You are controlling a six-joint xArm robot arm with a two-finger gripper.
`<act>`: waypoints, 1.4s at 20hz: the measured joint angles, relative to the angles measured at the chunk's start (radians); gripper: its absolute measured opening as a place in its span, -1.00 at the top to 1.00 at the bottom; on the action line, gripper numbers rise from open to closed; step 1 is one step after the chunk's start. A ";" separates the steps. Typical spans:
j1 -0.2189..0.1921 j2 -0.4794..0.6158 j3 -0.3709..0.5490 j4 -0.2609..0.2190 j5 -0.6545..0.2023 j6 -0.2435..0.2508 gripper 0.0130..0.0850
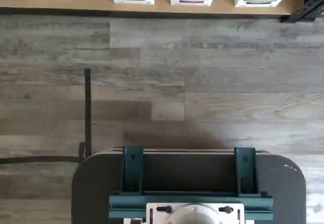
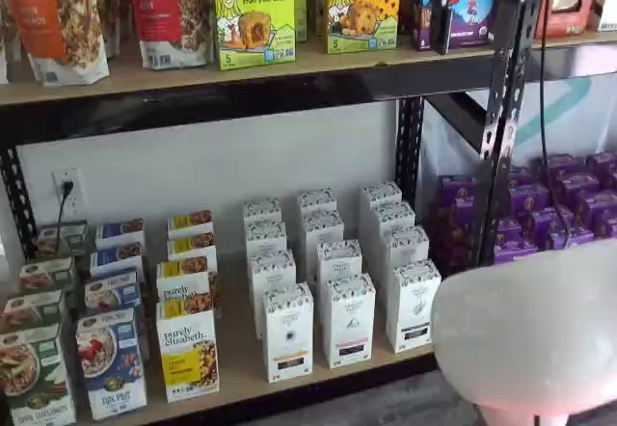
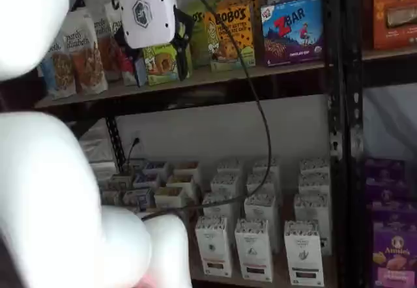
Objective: Pick up the white box with a green strip in the middle, on the bottom shelf, the sixth box from the left
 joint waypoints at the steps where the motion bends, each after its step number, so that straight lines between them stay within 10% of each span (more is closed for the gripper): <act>1: 0.008 0.001 -0.001 -0.009 0.002 0.004 -1.00; 11: 0.042 -0.044 0.120 -0.070 -0.098 0.018 -1.00; 28: -0.178 -0.108 0.723 -0.091 -0.760 -0.166 -1.00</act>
